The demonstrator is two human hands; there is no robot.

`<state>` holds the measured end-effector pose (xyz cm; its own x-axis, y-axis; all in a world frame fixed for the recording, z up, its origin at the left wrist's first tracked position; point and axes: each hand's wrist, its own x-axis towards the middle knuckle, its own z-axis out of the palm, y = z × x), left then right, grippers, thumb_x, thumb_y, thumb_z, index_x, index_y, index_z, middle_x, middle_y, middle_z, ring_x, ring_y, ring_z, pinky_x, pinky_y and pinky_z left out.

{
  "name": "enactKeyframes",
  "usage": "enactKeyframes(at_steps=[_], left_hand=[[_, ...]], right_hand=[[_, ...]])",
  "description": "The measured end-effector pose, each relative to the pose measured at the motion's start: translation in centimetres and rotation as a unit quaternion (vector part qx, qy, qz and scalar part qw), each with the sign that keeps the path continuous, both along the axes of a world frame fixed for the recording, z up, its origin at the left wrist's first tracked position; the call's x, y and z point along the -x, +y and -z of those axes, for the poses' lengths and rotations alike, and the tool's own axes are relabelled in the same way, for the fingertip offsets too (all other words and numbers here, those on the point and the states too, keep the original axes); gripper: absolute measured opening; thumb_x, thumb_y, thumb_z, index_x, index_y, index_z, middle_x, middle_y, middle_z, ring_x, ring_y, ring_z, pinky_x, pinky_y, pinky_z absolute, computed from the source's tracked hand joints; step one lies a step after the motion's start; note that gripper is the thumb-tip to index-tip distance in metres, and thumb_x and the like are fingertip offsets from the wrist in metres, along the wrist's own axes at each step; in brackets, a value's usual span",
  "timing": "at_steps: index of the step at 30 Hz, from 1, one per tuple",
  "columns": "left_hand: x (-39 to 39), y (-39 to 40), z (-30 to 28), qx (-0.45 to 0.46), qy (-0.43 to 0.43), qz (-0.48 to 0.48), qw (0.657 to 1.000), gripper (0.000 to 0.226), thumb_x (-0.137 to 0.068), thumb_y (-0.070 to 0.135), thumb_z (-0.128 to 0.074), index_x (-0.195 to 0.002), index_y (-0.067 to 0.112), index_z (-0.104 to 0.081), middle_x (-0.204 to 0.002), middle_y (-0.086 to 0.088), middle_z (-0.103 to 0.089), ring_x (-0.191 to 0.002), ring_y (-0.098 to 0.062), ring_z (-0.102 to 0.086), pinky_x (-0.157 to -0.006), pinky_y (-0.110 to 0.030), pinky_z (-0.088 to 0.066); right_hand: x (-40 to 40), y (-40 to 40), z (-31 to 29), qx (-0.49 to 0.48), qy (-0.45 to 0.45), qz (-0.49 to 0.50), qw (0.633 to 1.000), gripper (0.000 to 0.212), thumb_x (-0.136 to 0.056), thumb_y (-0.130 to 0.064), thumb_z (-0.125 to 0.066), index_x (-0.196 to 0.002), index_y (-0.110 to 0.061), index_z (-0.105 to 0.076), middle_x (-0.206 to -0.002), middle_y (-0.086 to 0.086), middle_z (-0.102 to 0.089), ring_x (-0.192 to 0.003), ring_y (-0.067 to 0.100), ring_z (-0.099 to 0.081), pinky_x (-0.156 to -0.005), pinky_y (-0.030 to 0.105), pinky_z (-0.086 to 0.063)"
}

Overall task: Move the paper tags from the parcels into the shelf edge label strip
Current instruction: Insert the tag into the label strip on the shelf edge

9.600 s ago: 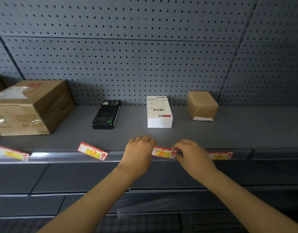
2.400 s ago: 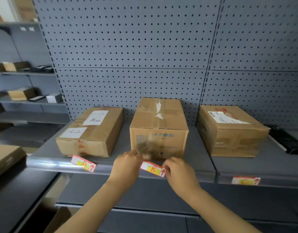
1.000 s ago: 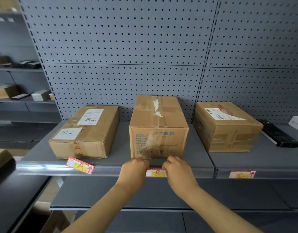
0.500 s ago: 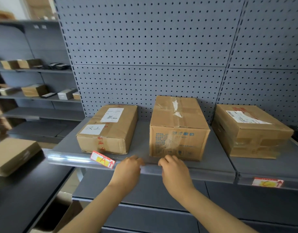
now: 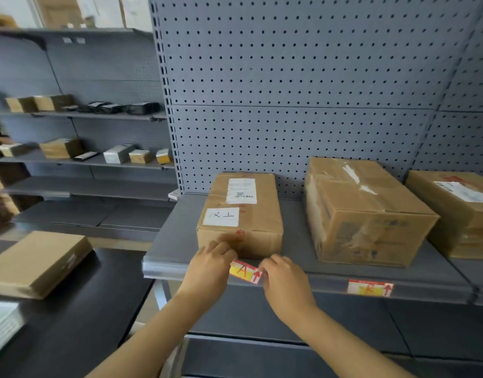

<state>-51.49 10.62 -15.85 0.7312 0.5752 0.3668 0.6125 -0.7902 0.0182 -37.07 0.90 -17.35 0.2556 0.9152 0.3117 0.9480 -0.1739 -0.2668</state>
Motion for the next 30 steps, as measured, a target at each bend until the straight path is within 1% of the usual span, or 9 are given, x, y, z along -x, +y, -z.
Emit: enactKeyframes(at_steps=[3, 6, 9, 12, 14, 20, 25, 27, 30], left_hand=[[1.1, 1.4, 0.6, 0.018, 0.0, 0.011, 1.0, 0.03, -0.056, 0.004, -0.08, -0.077, 0.022, -0.07, -0.089, 0.003, -0.071, -0.069, -0.02, -0.065, -0.048, -0.026, -0.047], [1.6, 1.9, 1.0, 0.04, 0.001, 0.013, 0.999, 0.026, -0.063, 0.005, -0.078, -0.08, 0.022, -0.071, -0.087, 0.002, -0.07, -0.071, -0.02, -0.065, -0.049, -0.026, -0.048], [1.7, 2.1, 1.4, 0.06, -0.003, 0.022, 0.998, 0.025, -0.075, 0.001, -0.066, -0.091, 0.019, -0.07, -0.098, -0.002, -0.067, -0.082, -0.024, -0.064, -0.058, -0.03, -0.051], [1.7, 2.0, 1.2, 0.053, 0.008, 0.031, 0.998, 0.031, -0.052, 0.001, -0.083, -0.071, 0.023, -0.072, -0.078, 0.001, -0.068, -0.06, -0.018, -0.063, -0.043, -0.022, -0.047], [1.7, 2.1, 1.2, 0.038, 0.015, 0.027, 0.999, 0.037, -0.04, 0.001, -0.087, -0.062, 0.025, -0.07, -0.069, 0.004, -0.066, -0.05, -0.013, -0.06, -0.038, -0.019, -0.044], [1.8, 2.1, 1.8, 0.047, 0.013, 0.027, 0.998, 0.035, -0.042, -0.001, -0.088, -0.058, 0.022, -0.067, -0.064, 0.003, -0.065, -0.045, -0.013, -0.056, -0.036, -0.018, -0.042], [1.9, 2.0, 2.3, 0.055, 0.014, 0.029, 0.998, 0.031, -0.047, 0.008, -0.092, -0.061, 0.023, -0.069, -0.062, 0.003, -0.065, -0.045, -0.013, -0.057, -0.039, -0.019, -0.046], [1.8, 2.0, 2.5, 0.063, 0.016, 0.025, 0.998, 0.027, -0.053, 0.009, -0.09, -0.065, 0.022, -0.07, -0.066, 0.003, -0.066, -0.048, -0.014, -0.059, -0.043, -0.019, -0.048], [1.7, 1.8, 2.5, 0.086, 0.014, 0.005, 0.996, 0.01, -0.082, 0.013, -0.072, -0.089, 0.02, -0.072, -0.089, -0.001, -0.069, -0.069, -0.017, -0.064, -0.061, -0.023, -0.051]], right_hand=[[1.8, 0.7, -0.2, 0.012, 0.0, 0.027, 1.0, 0.018, -0.089, -0.01, -0.054, -0.103, -0.017, -0.063, -0.107, 0.002, -0.06, -0.098, 0.023, -0.057, -0.075, 0.035, -0.047], [2.3, 1.0, -0.2, 0.008, 0.005, 0.051, 0.999, 0.011, -0.089, -0.015, -0.056, -0.098, -0.019, -0.062, -0.103, 0.001, -0.061, -0.094, 0.021, -0.057, -0.072, 0.033, -0.047], [2.4, 1.2, -0.2, 0.01, 0.0, 0.058, 0.998, 0.009, -0.09, -0.017, -0.055, -0.094, -0.02, -0.063, -0.101, 0.0, -0.061, -0.093, 0.02, -0.057, -0.072, 0.033, -0.047], [2.2, 1.3, -0.6, 0.022, -0.006, 0.052, 0.998, 0.013, -0.092, -0.015, -0.053, -0.097, -0.02, -0.064, -0.104, 0.0, -0.061, -0.095, 0.019, -0.057, -0.075, 0.032, -0.048], [2.1, 1.4, -0.6, 0.031, -0.014, 0.043, 0.998, 0.015, -0.091, -0.013, -0.054, -0.1, -0.02, -0.064, -0.106, 0.0, -0.061, -0.097, 0.019, -0.056, -0.078, 0.032, -0.049], [2.2, 1.6, -0.9, 0.058, -0.048, 0.012, 0.997, 0.021, -0.094, -0.015, -0.052, -0.113, -0.017, -0.06, -0.115, 0.003, -0.059, -0.105, 0.02, -0.054, -0.087, 0.031, -0.047], [2.2, 1.7, -0.9, 0.061, -0.065, 0.007, 0.996, 0.022, -0.094, -0.011, -0.05, -0.112, -0.017, -0.061, -0.114, 0.003, -0.058, -0.104, 0.021, -0.053, -0.086, 0.033, -0.047], [2.2, 1.8, -0.9, 0.062, -0.064, 0.007, 0.996, 0.021, -0.094, -0.012, -0.05, -0.111, -0.017, -0.062, -0.113, 0.003, -0.058, -0.103, 0.021, -0.053, -0.085, 0.033, -0.046], [2.1, 1.7, -0.8, 0.066, -0.065, 0.006, 0.996, 0.02, -0.094, -0.014, -0.051, -0.109, -0.018, -0.063, -0.11, 0.002, -0.058, -0.101, 0.02, -0.053, -0.083, 0.033, -0.047]])
